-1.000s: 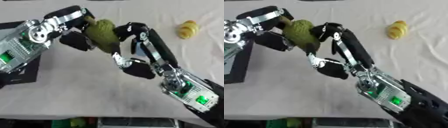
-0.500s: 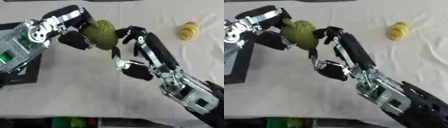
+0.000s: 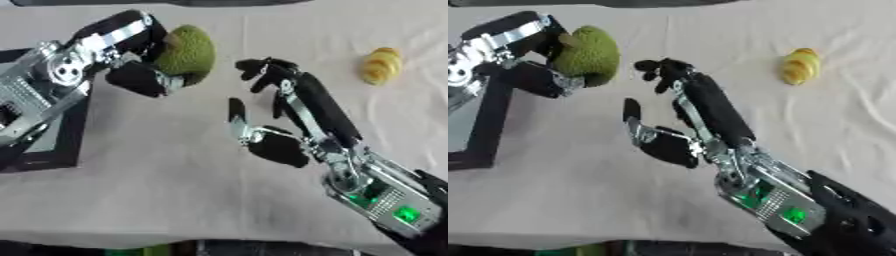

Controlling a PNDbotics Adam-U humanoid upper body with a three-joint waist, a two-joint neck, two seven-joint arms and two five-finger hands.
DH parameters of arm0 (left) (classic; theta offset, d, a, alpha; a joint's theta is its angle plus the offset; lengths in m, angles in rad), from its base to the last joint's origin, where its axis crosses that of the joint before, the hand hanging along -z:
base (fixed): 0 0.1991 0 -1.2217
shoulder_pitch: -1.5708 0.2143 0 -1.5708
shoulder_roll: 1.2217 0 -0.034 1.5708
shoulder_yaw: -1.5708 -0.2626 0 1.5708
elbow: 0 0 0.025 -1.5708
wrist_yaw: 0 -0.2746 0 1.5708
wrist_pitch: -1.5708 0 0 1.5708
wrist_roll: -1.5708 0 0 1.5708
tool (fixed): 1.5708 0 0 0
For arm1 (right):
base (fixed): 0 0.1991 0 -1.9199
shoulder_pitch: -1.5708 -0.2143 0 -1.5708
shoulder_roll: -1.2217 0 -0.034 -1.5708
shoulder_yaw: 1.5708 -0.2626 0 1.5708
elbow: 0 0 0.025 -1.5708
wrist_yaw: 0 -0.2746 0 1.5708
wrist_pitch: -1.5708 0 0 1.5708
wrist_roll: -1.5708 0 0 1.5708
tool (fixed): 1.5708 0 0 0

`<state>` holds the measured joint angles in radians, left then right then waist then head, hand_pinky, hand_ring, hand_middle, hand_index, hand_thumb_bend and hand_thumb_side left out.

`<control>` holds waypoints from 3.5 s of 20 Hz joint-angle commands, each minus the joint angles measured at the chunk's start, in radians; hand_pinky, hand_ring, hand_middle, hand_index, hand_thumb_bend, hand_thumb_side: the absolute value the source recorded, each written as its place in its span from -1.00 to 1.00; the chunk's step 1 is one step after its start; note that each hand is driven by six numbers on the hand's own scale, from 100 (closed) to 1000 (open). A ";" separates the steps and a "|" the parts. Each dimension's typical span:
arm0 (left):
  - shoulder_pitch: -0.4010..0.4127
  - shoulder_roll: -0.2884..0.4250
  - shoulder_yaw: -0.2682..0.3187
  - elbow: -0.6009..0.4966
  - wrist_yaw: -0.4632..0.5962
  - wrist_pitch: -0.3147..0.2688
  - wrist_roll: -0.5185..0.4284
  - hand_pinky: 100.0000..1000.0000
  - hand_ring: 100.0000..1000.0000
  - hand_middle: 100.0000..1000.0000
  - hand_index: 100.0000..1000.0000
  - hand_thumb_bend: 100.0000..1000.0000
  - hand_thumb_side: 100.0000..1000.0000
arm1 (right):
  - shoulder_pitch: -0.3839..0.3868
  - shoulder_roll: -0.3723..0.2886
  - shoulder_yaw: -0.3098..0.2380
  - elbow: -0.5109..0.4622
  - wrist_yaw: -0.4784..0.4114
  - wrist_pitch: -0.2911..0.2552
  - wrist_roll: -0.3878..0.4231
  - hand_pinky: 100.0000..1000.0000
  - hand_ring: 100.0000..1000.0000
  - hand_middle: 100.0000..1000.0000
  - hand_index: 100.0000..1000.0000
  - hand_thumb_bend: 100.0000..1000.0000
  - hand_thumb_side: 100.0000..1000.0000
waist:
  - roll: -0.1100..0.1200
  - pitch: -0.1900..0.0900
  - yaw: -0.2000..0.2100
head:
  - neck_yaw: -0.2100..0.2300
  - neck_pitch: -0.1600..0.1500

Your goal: Pick up the objects with one hand, pass them to the other hand, and then place them into the box on the other side of the table.

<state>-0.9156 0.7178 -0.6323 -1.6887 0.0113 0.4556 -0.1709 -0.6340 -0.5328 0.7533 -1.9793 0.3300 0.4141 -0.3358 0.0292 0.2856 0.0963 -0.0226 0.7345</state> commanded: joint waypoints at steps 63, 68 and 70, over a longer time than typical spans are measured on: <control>0.287 0.228 0.417 -0.074 -0.085 0.075 0.208 0.55 0.47 0.50 0.56 -1.00 0.20 | 0.004 -0.062 -0.114 -0.021 -0.080 -0.102 -0.146 -0.48 0.27 0.26 0.55 -1.00 -0.54 | -0.015 -0.012 0.000 | 0.125 -0.039; 0.289 0.175 0.406 -0.166 0.093 0.002 0.378 0.53 0.47 0.52 0.65 -1.00 0.33 | 0.013 -0.082 -0.161 -0.021 -0.111 -0.093 -0.143 -0.33 0.41 0.29 0.57 -1.00 -0.54 | -0.021 -0.011 -0.006 | 0.093 -0.046; 0.289 0.147 0.400 -0.189 0.136 -0.020 0.423 0.51 0.45 0.51 0.63 -1.00 0.30 | 0.023 -0.097 -0.186 -0.021 -0.125 -0.083 -0.116 -0.27 0.47 0.33 0.56 -1.00 -0.48 | -0.027 -0.009 -0.008 | 0.079 -0.051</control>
<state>-0.6148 0.8574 -0.2387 -1.8504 0.1167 0.4495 0.2211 -0.6021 -0.6008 0.5918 -1.9796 0.2144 0.3282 -0.4607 -0.0019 0.2918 0.0875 0.0649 0.6917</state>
